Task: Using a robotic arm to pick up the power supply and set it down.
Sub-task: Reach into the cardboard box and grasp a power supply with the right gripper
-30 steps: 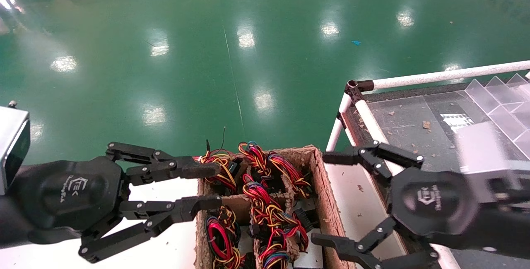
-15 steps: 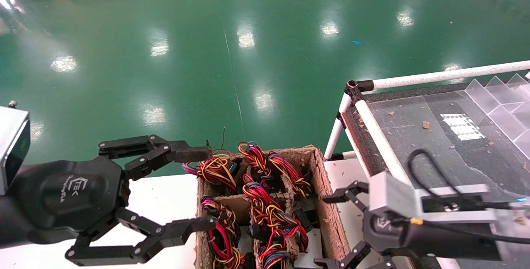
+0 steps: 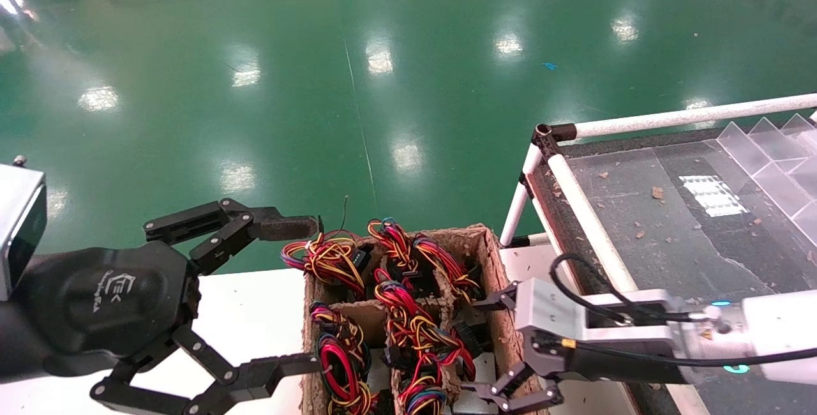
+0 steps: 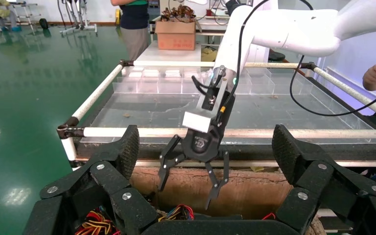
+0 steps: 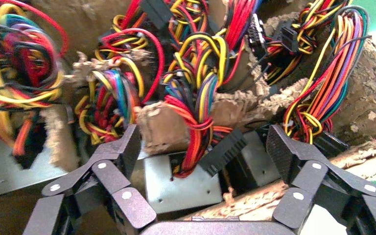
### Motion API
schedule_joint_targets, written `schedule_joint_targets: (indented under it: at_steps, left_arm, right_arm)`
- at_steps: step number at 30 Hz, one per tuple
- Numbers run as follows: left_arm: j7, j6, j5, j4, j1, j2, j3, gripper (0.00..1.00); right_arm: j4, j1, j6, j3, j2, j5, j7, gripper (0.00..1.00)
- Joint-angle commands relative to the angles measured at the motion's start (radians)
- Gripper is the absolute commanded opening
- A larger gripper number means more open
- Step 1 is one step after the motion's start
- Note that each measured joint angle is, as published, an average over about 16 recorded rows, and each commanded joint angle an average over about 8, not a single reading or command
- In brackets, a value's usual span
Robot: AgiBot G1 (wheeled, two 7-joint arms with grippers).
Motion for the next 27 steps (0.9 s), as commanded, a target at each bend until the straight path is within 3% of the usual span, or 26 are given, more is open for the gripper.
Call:
schedule_joint_targets:
  at_steps: [1,11,27]
  left_arm:
    - [0.0,0.0,0.0,0.0,0.0,0.0,0.0,1.0]
    - [0.0,0.0,-0.001,0.0,0.0,0.0,0.001,1.0]
    - [0.001,-0.001,-0.001,0.0,0.0,-0.001,0.002,1.0]
  right_arm:
    - [0.001,-0.003,0.023,-0.004,-0.012,-0.019,-0.004,0.0]
    - [0.017,-0.025,0.103,-0.012,-0.053,-0.067,-0.005,0.0]
    - [0.011,-0.051,0.097,0.008,-0.041,-0.013,-0.009,0.0]
